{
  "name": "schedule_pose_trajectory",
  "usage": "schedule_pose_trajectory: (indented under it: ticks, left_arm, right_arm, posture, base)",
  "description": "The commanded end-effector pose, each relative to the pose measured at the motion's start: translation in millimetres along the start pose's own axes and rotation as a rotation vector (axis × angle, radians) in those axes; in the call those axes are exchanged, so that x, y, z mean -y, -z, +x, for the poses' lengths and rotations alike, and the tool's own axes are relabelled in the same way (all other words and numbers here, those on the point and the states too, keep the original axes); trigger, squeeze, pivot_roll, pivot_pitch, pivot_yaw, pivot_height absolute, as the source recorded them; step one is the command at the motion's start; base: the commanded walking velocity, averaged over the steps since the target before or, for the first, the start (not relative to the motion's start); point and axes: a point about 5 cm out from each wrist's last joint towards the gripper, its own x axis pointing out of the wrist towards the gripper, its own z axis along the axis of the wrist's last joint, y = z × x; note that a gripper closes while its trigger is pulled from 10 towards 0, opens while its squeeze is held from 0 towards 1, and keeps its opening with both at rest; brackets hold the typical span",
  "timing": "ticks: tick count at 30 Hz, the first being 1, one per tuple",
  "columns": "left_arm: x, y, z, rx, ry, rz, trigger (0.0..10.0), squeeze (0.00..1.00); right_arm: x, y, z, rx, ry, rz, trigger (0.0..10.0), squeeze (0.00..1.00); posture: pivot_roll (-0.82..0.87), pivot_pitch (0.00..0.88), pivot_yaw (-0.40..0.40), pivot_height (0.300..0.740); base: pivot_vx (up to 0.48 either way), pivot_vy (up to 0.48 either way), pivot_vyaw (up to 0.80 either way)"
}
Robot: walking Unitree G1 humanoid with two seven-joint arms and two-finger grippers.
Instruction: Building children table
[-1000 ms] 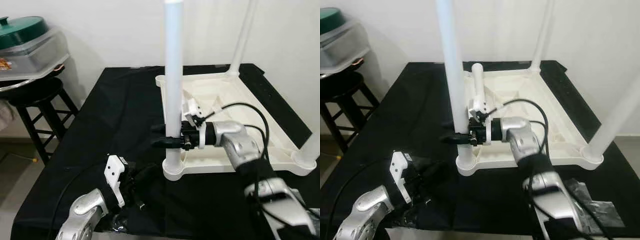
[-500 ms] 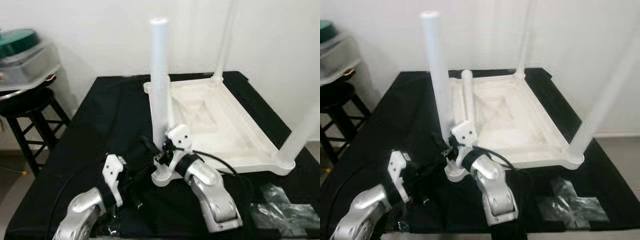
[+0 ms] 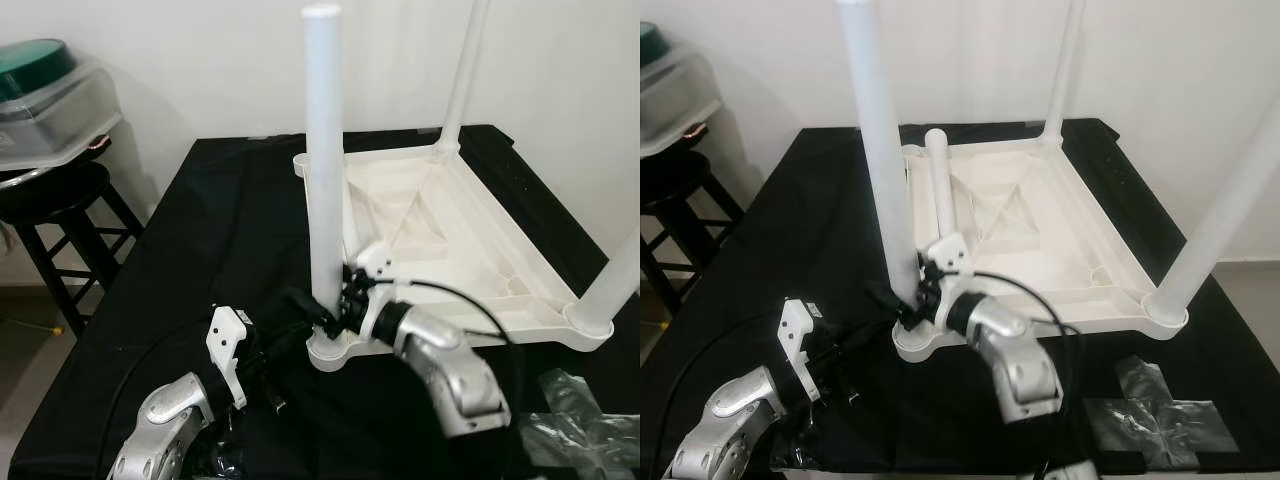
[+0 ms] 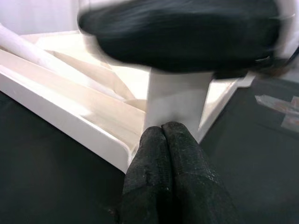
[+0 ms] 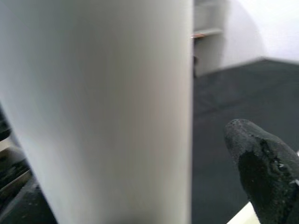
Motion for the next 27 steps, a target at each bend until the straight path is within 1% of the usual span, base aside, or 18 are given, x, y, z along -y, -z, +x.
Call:
schedule_pose_trajectory:
  ticks: [1, 2, 3, 5, 7, 8, 10, 12, 13, 16, 17, 18, 19, 24, 27]
  left_arm:
    - [-0.4, 4, -2.4, -0.018, -0.006, 0.004, 10.0, 0.00]
    - [-0.2, 4, -2.2, -0.017, -0.006, 0.004, 10.0, 0.00]
    - [-0.2, 4, -2.2, -0.017, -0.006, 0.004, 10.0, 0.00]
    - [0.7, 4, -2.4, -0.016, -0.009, 0.006, 10.0, 0.00]
    - [1.2, 3, -2.6, -0.015, -0.011, 0.007, 10.0, 0.00]
    - [1.2, 3, -2.6, -0.015, -0.011, 0.007, 10.0, 0.00]
    - [1.6, 3, -3.4, -0.016, -0.011, 0.007, 10.0, 0.00]
    - [1.6, 3, -3.4, -0.016, -0.011, 0.007, 10.0, 0.00]
    - [2.1, 3, -4.4, -0.020, -0.011, 0.008, 10.0, 0.00]
    - [2.3, 3, -4.8, -0.021, -0.010, 0.008, 10.0, 0.00]
    - [2.2, 3, -5.3, -0.023, -0.010, 0.008, 10.0, 0.00]
    - [2.2, 3, -5.3, -0.023, -0.010, 0.008, 10.0, 0.00]
    - [2.0, 3, -5.9, -0.025, -0.009, 0.008, 10.0, 0.00]
    - [1.8, 4, -6.5, -0.028, -0.008, 0.008, 10.0, 0.00]
    - [1.4, 4, -7.0, -0.029, -0.008, 0.007, 10.0, 0.00]
  right_arm:
    - [0.4, -5, 0.5, -0.008, -0.143, -0.034, 10.0, 0.69]
    - [3.2, -7, -0.9, -0.020, -0.194, -0.053, 10.0, 0.02]
    - [3.2, -7, -0.9, -0.020, -0.194, -0.053, 10.0, 0.02]
    - [12.1, -11, -0.6, -0.058, -0.301, -0.085, 10.0, 0.00]
    - [16.7, -14, -0.4, -0.075, -0.360, -0.096, 10.0, 0.00]
    - [16.7, -14, -0.4, -0.075, -0.360, -0.096, 10.0, 0.00]
    - [25.2, -20, 5.3, -0.079, -0.393, -0.088, 10.0, 0.00]
    - [25.2, -20, 5.3, -0.079, -0.393, -0.088, 10.0, 0.00]
    - [31.3, -25, 9.4, -0.092, -0.434, -0.078, 6.2, 0.00]
    - [32.7, -26, 10.1, -0.100, -0.454, -0.075, 6.2, 0.00]
    - [34.2, -27, 10.5, -0.111, -0.474, -0.076, 1.3, 0.00]
    - [34.2, -27, 10.5, -0.111, -0.474, -0.076, 1.3, 0.00]
    - [36.8, -29, 10.9, -0.131, -0.506, -0.075, 0.0, 0.00]
    - [42.7, -32, 9.7, -0.165, -0.542, -0.077, 0.0, 0.00]
    - [46.2, -30, 6.0, -0.178, -0.534, -0.073, 0.0, 0.00]
  posture:
    - [-0.01, 0.072, 0.051, 0.740]
    - [-0.01, 0.072, 0.051, 0.740]
    - [-0.01, 0.072, 0.051, 0.740]
    - [0.01, 0.076, 0.045, 0.740]
    - [0.01, 0.076, 0.045, 0.740]
    - [0.01, 0.076, 0.045, 0.740]
    - [0.02, 0.079, 0.048, 0.740]
    - [0.02, 0.079, 0.048, 0.740]
    - [0.04, 0.084, 0.052, 0.740]
    - [0.04, 0.084, 0.052, 0.740]
    - [0.04, 0.086, 0.054, 0.740]
    - [0.04, 0.086, 0.054, 0.740]
    - [0.04, 0.087, 0.058, 0.740]
    - [0.03, 0.093, 0.059, 0.740]
    - [0.02, 0.100, 0.067, 0.740]
  base:
    - [0.000, 0.000, 0.00]
    - [0.000, 0.000, 0.00]
    - [0.000, 0.000, 0.00]
    - [0.000, 0.000, 0.00]
    - [0.000, 0.000, 0.00]
    - [0.000, 0.000, 0.00]
    - [0.000, 0.000, 0.00]
    - [0.000, 0.000, 0.00]
    - [0.000, 0.000, 0.00]
    - [0.000, 0.000, 0.00]
    - [0.000, 0.000, 0.00]
    - [0.000, 0.000, 0.00]
    - [0.000, 0.000, 0.00]
    - [0.000, 0.000, 0.00]
    - [0.000, 0.000, 0.00]
